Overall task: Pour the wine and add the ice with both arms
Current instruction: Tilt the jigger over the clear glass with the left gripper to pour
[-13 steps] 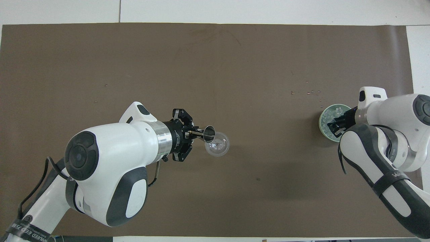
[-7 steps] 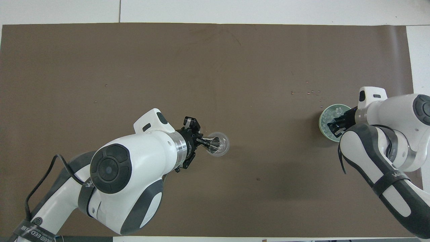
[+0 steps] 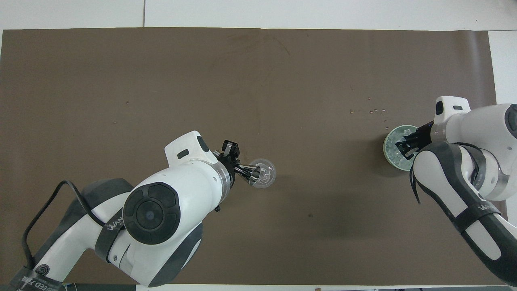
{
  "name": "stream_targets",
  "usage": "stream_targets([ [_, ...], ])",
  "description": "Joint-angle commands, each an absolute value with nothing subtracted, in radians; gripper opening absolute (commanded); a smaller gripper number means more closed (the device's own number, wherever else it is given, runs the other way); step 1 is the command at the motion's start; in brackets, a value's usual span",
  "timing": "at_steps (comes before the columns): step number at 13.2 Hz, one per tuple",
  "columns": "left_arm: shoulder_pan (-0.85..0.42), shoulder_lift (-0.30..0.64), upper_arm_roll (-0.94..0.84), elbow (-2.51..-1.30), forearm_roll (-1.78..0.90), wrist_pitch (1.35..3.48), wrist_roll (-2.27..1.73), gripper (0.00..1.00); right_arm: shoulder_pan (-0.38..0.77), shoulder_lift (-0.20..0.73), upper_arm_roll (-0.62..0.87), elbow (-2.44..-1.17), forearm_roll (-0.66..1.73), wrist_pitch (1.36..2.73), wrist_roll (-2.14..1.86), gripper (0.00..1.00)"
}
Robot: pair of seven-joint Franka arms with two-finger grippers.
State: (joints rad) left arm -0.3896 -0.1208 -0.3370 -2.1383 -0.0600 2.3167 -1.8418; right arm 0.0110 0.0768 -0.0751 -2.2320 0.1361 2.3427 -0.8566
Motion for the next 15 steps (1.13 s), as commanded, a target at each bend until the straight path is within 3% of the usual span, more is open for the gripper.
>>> stream_targets([
  [1, -0.42, -0.118, -0.341, -2.114, 0.023, 2.281, -1.884, 0.0, 0.009, 0.084, -0.072, -2.2, 0.161, 2.313, -0.884, 0.12],
  [9, -0.443, -0.118, -0.35, -2.089, 0.233, 2.273, -1.95, 0.0, 0.049, 0.078, -0.069, -2.043, 0.16, 2.117, -0.74, 0.12],
  [15, -0.457, -0.118, -0.367, -2.085, 0.35, 2.266, -1.968, 0.0, 0.058, 0.051, -0.066, -2.029, 0.16, 2.083, -0.703, 0.12],
])
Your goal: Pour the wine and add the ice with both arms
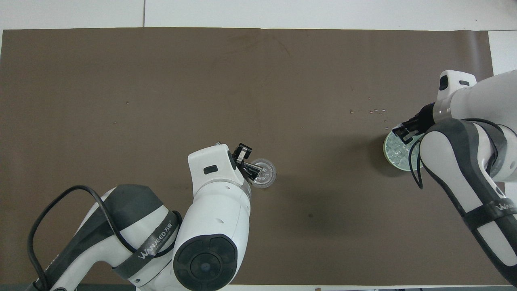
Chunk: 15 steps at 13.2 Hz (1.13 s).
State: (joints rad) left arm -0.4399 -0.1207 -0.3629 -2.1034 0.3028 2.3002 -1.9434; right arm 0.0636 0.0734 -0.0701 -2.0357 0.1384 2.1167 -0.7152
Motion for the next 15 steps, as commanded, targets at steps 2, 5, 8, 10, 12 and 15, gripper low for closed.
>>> stream_targets([
  [2, -0.462, -0.12, -0.368, -2.086, 0.388, 2.26, -1.968, 0.0, 0.058, 0.023, -0.067, -2.011, 0.16, 2.031, -0.678, 0.13],
  [5, -0.469, -0.12, -0.37, -2.086, 0.431, 2.26, -1.965, 0.0, 0.058, -0.003, -0.066, -1.947, 0.158, 1.928, -0.634, 0.13],
  [8, -0.468, -0.118, -0.37, -2.083, 0.43, 2.26, -1.965, 0.0, 0.06, -0.041, -0.064, -1.933, 0.156, 1.872, -0.595, 0.13],
  [10, -0.457, -0.12, -0.368, -2.079, 0.404, 2.264, -1.968, 0.0, 0.058, -0.078, -0.064, -1.924, 0.156, 1.82, -0.595, 0.13],
  [12, -0.422, -0.124, -0.357, -2.077, 0.284, 2.273, -1.941, 0.0, 0.058, -0.095, -0.064, -1.892, 0.149, 1.748, -0.575, 0.13],
  [15, -0.352, -0.123, -0.356, -2.079, 0.085, 2.273, -1.89, 0.0, 0.067, -0.1, -0.063, -1.833, 0.143, 1.649, -0.482, 0.13],
])
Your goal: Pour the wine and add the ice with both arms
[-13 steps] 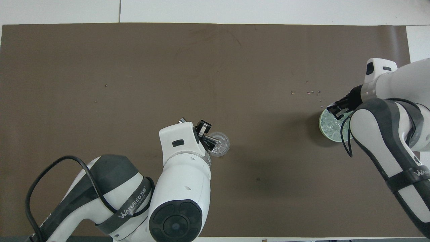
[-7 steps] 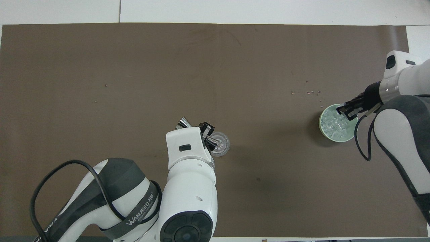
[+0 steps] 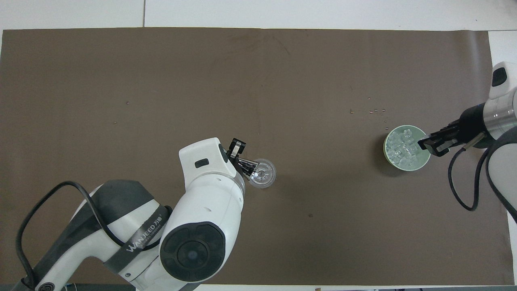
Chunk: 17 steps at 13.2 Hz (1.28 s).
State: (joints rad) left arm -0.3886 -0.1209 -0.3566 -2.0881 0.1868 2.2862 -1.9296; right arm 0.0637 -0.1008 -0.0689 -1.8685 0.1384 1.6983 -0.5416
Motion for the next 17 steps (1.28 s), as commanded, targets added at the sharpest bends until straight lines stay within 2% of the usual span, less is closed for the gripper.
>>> stream_targets([
  [1, -0.319, -0.12, -0.356, -2.079, 0.01, 2.27, -1.85, 0.0, 0.087, -0.101, -0.063, -1.832, 0.143, 1.644, -0.425, 0.13],
  [4, -0.215, -0.107, -0.356, -2.08, -0.254, 2.273, -1.699, 0.0, 0.168, -0.104, -0.061, -1.81, 0.143, 1.644, -0.234, 0.13],
  [7, -0.047, -0.109, -0.356, -2.094, -0.522, 2.253, -1.479, 0.0, 0.239, -0.097, -0.041, -1.778, 0.143, 1.654, -0.03, 0.13],
  [10, 0.107, -0.077, -0.356, -2.092, -0.717, 2.194, -1.357, 0.0, 0.366, -0.077, -0.041, -1.72, 0.143, 1.664, 0.24, 0.14],
  [14, 0.268, 0.02, -0.356, -2.088, -0.908, 2.175, -1.181, 0.0, 0.507, -0.055, -0.041, -1.7, 0.143, 1.787, 0.489, 0.14],
  [17, 0.354, 0.104, -0.354, -2.085, -0.989, 2.175, -1.086, 0.0, 0.607, 0.001, -0.041, -1.691, 0.082, 1.851, 0.57, 0.13],
])
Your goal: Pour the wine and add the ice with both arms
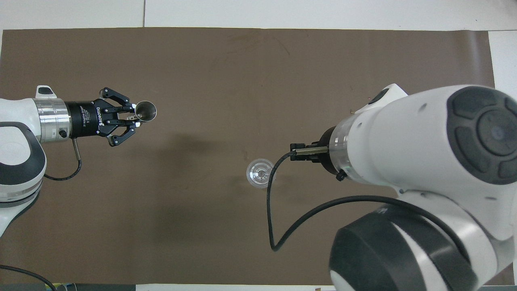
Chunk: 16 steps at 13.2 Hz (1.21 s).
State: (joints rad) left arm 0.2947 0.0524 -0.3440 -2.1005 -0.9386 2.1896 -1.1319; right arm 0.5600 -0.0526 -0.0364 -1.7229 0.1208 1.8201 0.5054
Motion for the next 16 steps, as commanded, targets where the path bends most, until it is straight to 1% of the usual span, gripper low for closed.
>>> stream_targets([
  [1, 0.376, 0.136, -0.356, -2.082, -0.994, 2.171, -1.074, 0.0, 0.645, 0.047, -0.041, -1.668, 0.055, 1.865, 0.622, 0.13],
  [2, 0.417, 0.17, -0.356, -2.074, -0.999, 2.157, -1.042, 0.0, 0.675, 0.096, -0.041, -1.643, 0.023, 1.871, 0.644, 0.13],
  [3, 0.455, 0.222, -0.356, -2.045, -1.017, 2.114, -1.01, 0.0, 0.68, 0.122, -0.04, -1.646, 0.009, 1.899, 0.647, 0.13],
  [5, 0.509, 0.311, -0.356, -1.981, -1.026, 2.05, -0.959, 0.0, 0.683, 0.117, -0.035, -1.71, 0.011, 1.953, 0.643, 0.15],
  [6, 0.541, 0.328, -0.357, -1.98, -1.029, 2.045, -0.934, 0.0, 0.683, 0.107, -0.035, -1.741, 0.011, 1.959, 0.638, 0.16],
  [8, 0.598, 0.371, -0.356, -1.982, -1.106, 2.011, -0.893, 0.0, 0.684, 0.08, -0.034, -1.813, 0.014, 2.014, 0.64, 0.16],
  [11, 0.669, 0.39, -0.356, -2.003, -1.123, 1.991, -0.867, 0.0, 0.692, 0.072, -0.003, -1.822, 0.02, 1.99, 0.655, 0.16],
  [13, 0.707, 0.39, -0.356, -2.054, -1.175, 1.985, -0.841, 0.0, 0.692, 0.069, -0.002, -1.828, 0.02, 1.988, 0.655, 0.17],
  [16, 0.729, 0.376, -0.356, -2.123, -1.253, 1.985, -0.805, 0.0, 0.692, 0.06, -0.002, -1.841, 0.02, 1.988, 0.655, 0.2],
])
